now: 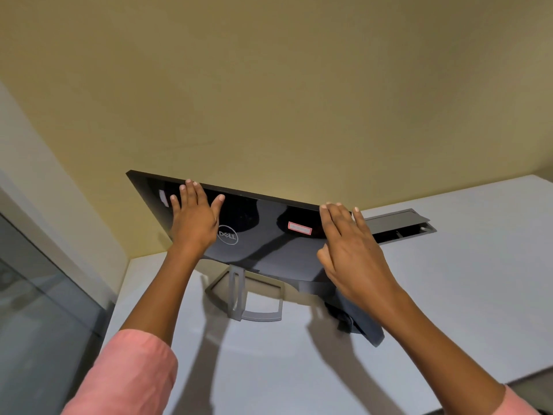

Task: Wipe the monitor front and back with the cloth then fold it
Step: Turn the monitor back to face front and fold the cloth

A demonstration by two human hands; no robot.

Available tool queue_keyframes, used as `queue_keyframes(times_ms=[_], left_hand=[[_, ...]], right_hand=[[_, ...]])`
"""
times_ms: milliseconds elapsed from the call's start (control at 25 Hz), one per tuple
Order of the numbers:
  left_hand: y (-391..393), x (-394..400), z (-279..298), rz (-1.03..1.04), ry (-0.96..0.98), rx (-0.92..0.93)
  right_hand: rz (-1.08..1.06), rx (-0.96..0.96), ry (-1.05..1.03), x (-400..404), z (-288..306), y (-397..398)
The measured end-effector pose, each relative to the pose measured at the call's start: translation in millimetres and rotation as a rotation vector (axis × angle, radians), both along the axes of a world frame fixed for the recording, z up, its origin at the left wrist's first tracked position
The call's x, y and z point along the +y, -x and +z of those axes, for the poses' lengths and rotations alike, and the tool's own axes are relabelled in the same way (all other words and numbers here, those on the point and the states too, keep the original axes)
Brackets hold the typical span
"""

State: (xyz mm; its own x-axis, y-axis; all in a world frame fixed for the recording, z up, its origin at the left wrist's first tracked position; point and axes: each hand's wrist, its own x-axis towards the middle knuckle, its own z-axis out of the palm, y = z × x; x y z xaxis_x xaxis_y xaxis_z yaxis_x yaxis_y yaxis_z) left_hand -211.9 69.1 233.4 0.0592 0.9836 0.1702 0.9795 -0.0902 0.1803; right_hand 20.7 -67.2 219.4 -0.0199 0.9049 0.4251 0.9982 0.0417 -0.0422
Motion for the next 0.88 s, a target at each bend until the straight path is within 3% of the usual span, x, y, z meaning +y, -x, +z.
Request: queue_keyframes(times_ms=[280, 520, 880], left_hand=[[-62, -31, 5, -0.013, 0.006, 0.012], [-102, -53, 5, 0.152, 0.059, -0.202], [-95, -63, 14, 0.16, 0.103, -0.267]], right_hand=[[0.206, 0.051, 0.045, 3, 11, -45], [0.45, 0.299, 0.105, -9, 7, -56], [0.54, 0.567, 0.088, -26, 4, -53]])
